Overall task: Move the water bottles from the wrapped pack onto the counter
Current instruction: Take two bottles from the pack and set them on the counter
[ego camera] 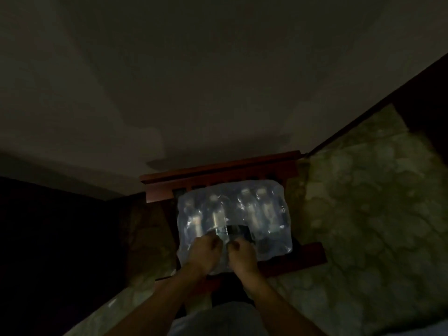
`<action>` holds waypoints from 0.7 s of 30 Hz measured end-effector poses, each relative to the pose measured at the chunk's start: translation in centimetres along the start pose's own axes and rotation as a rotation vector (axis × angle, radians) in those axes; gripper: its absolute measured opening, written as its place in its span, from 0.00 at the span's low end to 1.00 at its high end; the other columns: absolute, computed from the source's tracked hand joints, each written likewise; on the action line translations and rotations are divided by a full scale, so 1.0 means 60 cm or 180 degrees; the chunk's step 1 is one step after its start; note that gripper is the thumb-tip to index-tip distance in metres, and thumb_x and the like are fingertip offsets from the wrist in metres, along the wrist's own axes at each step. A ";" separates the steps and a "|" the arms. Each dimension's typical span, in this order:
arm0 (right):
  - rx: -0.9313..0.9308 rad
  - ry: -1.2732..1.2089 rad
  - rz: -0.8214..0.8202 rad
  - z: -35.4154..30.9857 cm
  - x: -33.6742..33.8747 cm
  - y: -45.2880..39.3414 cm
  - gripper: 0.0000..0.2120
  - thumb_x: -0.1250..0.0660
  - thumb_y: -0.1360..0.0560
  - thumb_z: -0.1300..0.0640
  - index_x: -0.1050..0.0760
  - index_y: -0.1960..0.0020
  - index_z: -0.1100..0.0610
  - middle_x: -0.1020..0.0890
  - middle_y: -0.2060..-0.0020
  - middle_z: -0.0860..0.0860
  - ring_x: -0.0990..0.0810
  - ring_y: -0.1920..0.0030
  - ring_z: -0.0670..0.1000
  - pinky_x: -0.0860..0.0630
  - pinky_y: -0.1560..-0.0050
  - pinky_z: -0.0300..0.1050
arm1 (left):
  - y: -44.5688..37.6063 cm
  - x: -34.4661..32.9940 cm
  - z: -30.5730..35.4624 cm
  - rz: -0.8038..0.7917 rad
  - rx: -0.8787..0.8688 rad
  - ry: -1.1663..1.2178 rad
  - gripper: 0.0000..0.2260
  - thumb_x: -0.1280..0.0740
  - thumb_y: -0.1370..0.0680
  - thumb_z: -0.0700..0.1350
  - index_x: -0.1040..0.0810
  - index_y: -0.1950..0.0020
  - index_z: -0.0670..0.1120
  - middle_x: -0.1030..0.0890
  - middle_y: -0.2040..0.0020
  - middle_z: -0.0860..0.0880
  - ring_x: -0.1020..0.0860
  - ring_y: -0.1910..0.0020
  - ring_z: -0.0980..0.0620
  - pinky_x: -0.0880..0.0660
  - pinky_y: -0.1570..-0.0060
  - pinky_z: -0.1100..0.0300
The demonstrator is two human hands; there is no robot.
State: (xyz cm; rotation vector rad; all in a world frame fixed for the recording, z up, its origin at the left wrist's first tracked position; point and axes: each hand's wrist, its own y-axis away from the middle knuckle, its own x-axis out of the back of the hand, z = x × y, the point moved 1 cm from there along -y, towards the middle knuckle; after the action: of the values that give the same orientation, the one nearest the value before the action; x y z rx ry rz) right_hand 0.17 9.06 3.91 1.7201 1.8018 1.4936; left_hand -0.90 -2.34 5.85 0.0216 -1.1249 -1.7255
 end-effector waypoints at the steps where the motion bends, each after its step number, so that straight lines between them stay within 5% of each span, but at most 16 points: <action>1: 0.0071 0.0073 0.0011 0.000 0.000 -0.013 0.12 0.43 0.20 0.59 0.22 0.47 0.63 0.19 0.54 0.57 0.25 0.60 0.49 0.34 0.67 0.34 | -0.009 -0.015 0.004 0.0010 0.0066 -0.0010 0.13 0.43 0.18 0.43 0.21 0.47 0.39 0.18 0.50 0.43 0.20 0.53 0.50 0.32 0.61 0.69; 4: 0.0148 0.0272 -0.0070 0.006 -0.004 -0.050 0.14 0.42 0.20 0.58 0.26 0.37 0.59 0.20 0.43 0.56 0.21 0.46 0.54 0.26 0.51 0.40 | -0.034 -0.056 0.004 -0.0098 0.0288 0.0021 0.12 0.44 0.17 0.40 0.22 0.45 0.38 0.18 0.48 0.41 0.20 0.52 0.48 0.31 0.58 0.69; 8: 0.0303 0.0841 -0.0362 0.024 -0.015 -0.099 0.19 0.42 0.20 0.57 0.32 0.31 0.58 0.25 0.34 0.56 0.26 0.35 0.57 0.29 0.39 0.47 | -0.072 -0.071 -0.019 0.0240 0.0594 -0.0071 0.10 0.41 0.19 0.37 0.21 0.47 0.37 0.18 0.51 0.40 0.19 0.53 0.45 0.30 0.58 0.64; 12: 0.0131 0.1054 -0.0817 0.042 -0.038 -0.136 0.23 0.41 0.21 0.56 0.37 0.27 0.57 0.28 0.31 0.56 0.26 0.35 0.58 0.29 0.40 0.47 | -0.105 -0.078 -0.042 0.0398 0.1145 -0.0030 0.12 0.41 0.18 0.43 0.20 0.46 0.39 0.16 0.50 0.41 0.18 0.50 0.45 0.23 0.50 0.57; 21: -0.0002 0.0817 -0.1027 0.043 -0.073 -0.190 0.17 0.40 0.20 0.53 0.25 0.34 0.55 0.22 0.37 0.56 0.22 0.39 0.55 0.25 0.43 0.44 | -0.161 -0.112 -0.073 0.0502 0.2364 0.0499 0.15 0.39 0.20 0.42 0.23 0.38 0.36 0.21 0.39 0.37 0.23 0.39 0.40 0.27 0.39 0.52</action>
State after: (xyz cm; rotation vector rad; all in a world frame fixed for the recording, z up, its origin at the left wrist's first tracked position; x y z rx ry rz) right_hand -3.56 9.07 -7.98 1.2040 2.0818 1.6253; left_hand -2.63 0.07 -6.34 0.5027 -1.5408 -1.0705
